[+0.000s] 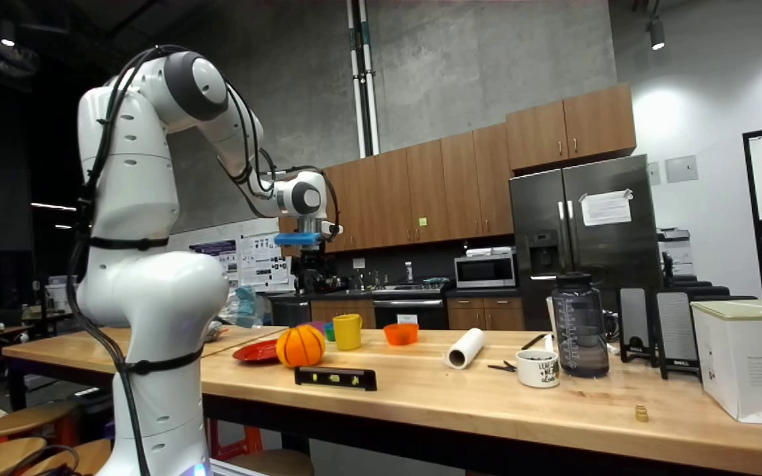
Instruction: Pour the contents of the blue bowl into the pink bowl
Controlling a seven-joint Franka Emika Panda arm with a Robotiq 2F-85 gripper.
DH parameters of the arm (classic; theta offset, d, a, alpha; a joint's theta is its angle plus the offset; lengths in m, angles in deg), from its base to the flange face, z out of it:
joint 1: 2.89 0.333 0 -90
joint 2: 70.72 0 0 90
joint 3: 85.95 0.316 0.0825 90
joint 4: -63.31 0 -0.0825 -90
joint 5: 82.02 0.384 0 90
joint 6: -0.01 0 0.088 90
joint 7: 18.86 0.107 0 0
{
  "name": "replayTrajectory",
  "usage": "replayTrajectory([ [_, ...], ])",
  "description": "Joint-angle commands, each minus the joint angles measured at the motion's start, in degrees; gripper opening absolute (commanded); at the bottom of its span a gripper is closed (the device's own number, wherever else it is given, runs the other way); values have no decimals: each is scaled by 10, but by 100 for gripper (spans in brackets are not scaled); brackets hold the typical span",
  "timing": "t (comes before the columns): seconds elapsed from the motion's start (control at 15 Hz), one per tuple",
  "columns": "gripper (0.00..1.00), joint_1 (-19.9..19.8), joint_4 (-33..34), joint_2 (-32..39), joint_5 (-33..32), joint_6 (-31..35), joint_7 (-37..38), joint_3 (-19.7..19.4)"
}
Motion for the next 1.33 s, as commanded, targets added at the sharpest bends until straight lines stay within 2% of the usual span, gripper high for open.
replayTrajectory([
  [0.0,100,1,70,59,-14,0,-21,-2],
  [0.2,100,3,104,87,-21,13,-30,0],
  [0.27,100,2,77,68,-9,7,-21,0],
  [1.27,100,3,86,81,-6,11,-24,1],
])
